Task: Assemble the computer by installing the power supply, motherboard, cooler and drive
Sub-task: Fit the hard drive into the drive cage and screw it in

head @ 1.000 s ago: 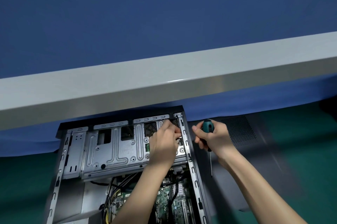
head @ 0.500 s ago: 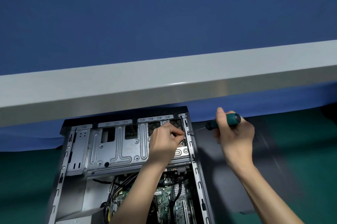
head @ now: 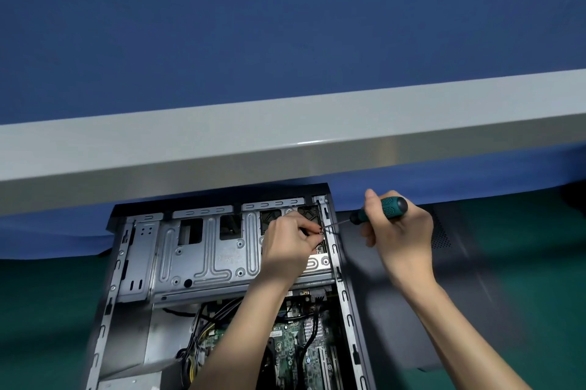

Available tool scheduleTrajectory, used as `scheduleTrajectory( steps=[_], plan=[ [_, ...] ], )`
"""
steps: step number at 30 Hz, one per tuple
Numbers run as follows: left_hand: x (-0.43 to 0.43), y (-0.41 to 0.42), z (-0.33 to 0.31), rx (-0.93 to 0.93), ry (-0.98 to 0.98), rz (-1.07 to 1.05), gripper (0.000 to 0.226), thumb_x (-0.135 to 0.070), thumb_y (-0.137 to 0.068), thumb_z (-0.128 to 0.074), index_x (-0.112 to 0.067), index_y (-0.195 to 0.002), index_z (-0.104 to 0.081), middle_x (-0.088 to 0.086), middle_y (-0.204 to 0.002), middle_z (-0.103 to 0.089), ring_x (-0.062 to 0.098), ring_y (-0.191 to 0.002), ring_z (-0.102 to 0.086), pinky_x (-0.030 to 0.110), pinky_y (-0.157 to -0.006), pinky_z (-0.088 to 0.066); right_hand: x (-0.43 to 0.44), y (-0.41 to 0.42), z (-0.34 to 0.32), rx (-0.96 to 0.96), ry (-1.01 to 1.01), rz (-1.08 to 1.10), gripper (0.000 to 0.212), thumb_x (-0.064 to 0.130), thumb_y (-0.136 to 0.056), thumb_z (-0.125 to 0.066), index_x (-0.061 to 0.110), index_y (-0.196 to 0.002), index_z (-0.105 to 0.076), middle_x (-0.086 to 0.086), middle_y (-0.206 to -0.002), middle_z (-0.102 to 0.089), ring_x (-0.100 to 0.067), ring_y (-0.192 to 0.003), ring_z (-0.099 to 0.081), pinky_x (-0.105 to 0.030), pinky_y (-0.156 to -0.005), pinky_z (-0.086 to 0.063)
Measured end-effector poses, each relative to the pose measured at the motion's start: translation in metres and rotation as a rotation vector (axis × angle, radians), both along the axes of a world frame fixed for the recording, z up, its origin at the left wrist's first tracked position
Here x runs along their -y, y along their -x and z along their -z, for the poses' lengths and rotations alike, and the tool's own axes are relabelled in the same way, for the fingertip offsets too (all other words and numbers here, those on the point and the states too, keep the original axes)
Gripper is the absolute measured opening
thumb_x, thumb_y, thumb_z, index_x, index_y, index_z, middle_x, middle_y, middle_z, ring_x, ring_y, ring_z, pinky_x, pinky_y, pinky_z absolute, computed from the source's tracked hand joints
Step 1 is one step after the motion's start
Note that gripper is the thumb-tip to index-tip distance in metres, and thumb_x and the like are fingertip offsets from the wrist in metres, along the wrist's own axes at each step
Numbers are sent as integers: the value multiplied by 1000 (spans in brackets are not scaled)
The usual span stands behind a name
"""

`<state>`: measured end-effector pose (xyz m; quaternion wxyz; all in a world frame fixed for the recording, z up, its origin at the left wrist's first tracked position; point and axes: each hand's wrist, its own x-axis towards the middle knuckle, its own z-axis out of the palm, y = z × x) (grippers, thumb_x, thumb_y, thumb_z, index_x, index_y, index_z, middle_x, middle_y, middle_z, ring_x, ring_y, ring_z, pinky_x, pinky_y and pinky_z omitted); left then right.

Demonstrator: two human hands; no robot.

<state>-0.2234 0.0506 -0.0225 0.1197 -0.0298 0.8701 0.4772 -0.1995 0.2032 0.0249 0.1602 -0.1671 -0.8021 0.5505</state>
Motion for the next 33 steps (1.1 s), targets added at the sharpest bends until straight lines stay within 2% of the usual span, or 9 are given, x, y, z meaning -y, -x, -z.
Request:
scheduleTrajectory(
  steps=[3, 7, 11, 17, 22, 24, 27, 33],
  plan=[
    [1, 0, -1, 48, -37, -11, 9, -15, -77, -78, -22, -78, -72, -9, -61, -63, 5, -57, -66, 25, -65, -52, 0, 0, 1, 8, -42, -3, 44, 35, -90, -60, 13, -54, -48, -6, -44, -55, -15, -38, -50, -32, -52, -41],
    [1, 2, -5, 108, -61, -13, 7, -15, -78, -78, -19, -81, -73, -7, -52, -64, -2, -45, -60, 11, -52, -40, 2, -2, 2, 41, -58, -19, 44, 36, -90, -61, 8, -57, -50, -9, -46, -56, -23, -42, -52, -43, -55, -46],
    [1, 2, -7, 110, -48, -1, 8, -17, -78, -78, -23, -79, -71, -6, -52, -65, -3, -41, -55, 21, -58, -42, 3, -3, -1, 54, -60, -34, 45, 37, -89, -60, 4, -60, -51, -12, -47, -56, -28, -44, -52, -46, -57, -47],
    [0, 2, -8, 122, -45, -7, 8, -17, -78, -78, -22, -79, -72, -4, -53, -66, -3, -42, -56, 20, -56, -41, 4, -4, -7, 81, -120, -46, 48, 41, -86, -57, -3, -68, -52, -25, -59, -56, -41, -58, -51, -49, -62, -48],
    [0, 3, -8, 120, -33, -5, 7, -16, -77, -78, -20, -80, -73, -4, -54, -66, 0, -47, -61, 20, -58, -43, 3, 0, -16, 64, -174, -96, 44, 29, -87, -63, -9, -69, -52, -29, -60, -53, -45, -60, -51, -52, -63, -48],
    [0, 3, -8, 119, -31, -6, 7, -16, -77, -79, -19, -81, -73, -4, -54, -66, -1, -45, -60, 19, -56, -41, 4, 4, -19, 39, -223, -118, 37, 21, -86, -67, -8, -67, -55, -27, -57, -52, -45, -58, -50, -52, -61, -48],
    [0, 3, -8, 118, -29, -6, 9, -14, -76, -79, -20, -78, -73, -4, -53, -65, 3, -49, -64, 20, -58, -42, 6, 8, -23, -15, -320, -160, 32, 15, -84, -71, -6, -64, -58, -21, -51, -52, -41, -49, -49, -46, -54, -47],
    [0, 4, -7, 114, -4, 1, 8, -14, -76, -77, -21, -78, -72, -5, -51, -65, 2, -47, -62, 23, -61, -47, 12, 12, -22, -60, -391, -178, 36, 12, -82, -73, -8, -60, -54, -22, -48, -47, -41, -45, -47, -46, -50, -44]
  ],
)
